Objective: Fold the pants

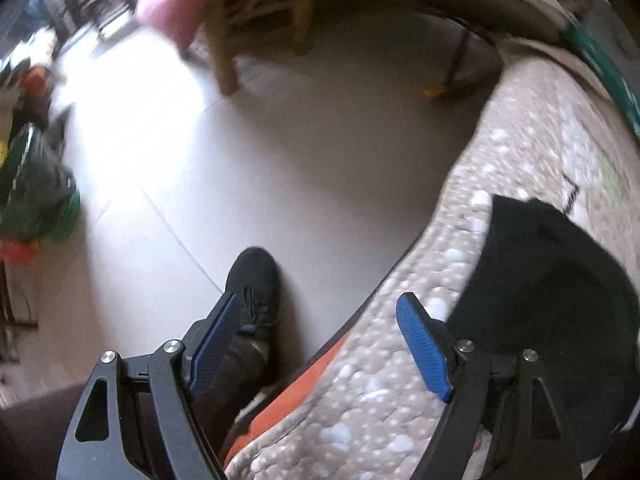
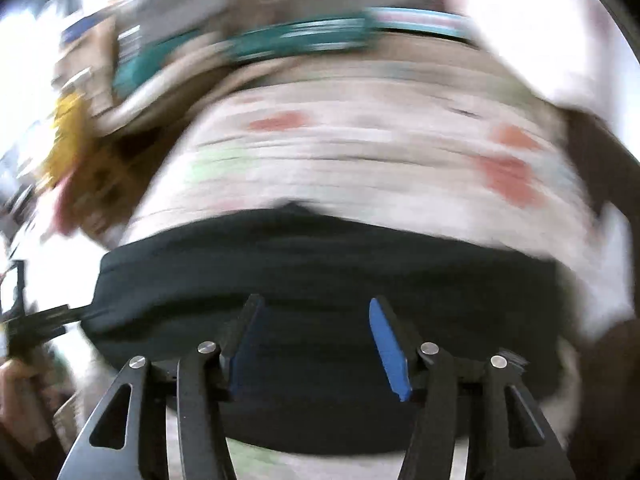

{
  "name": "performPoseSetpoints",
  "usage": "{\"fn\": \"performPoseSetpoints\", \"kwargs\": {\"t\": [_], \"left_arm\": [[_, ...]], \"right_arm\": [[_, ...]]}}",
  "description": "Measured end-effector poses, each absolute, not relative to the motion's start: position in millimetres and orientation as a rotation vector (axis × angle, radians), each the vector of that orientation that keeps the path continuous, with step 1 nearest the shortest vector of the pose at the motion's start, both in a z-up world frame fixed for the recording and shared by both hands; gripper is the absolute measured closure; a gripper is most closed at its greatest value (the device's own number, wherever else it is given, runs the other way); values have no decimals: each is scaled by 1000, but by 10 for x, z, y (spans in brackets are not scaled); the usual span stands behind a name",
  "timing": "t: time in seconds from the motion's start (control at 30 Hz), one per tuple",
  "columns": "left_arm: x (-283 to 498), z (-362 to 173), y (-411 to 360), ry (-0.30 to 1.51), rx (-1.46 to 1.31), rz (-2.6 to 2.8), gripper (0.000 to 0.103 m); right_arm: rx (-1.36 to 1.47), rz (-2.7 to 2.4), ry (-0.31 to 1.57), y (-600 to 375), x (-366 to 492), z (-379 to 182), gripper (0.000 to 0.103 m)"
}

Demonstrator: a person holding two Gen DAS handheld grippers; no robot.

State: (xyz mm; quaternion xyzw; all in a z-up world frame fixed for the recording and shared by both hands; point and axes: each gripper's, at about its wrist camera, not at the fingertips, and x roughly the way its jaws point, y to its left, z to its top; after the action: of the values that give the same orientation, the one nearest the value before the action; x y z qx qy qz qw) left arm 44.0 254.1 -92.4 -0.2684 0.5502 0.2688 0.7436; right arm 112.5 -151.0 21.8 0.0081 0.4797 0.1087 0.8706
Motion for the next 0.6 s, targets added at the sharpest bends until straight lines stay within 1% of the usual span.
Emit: {"fn": "performPoseSetpoints", "kwargs": {"t": [0.07,0.13,0.27,0.33,0.43,0.6], "left_arm": [[302,-897,2641,1163,-692,579,23],[151,-887,2710,1111,-809,553,23],[44,-992,2709,1072,-992,408,23],[78,-1018,2656,1048,-1033,336,23],[108,-982,2571,1007,-1057,249,23],[165,-949,2338,991,-1096,151,25]], "right_arm": [[-18,390,1033,-997,1259,220,41],[-52,555,1084,-454,1423,187,40],[-198,726,1157,358,1688,14,39],[-283,769,1196,695,1817,-112,38],[-356,787,1245,1012,1980,-296,38],[-394,824,1340,1230,2134,-535,38]]}}
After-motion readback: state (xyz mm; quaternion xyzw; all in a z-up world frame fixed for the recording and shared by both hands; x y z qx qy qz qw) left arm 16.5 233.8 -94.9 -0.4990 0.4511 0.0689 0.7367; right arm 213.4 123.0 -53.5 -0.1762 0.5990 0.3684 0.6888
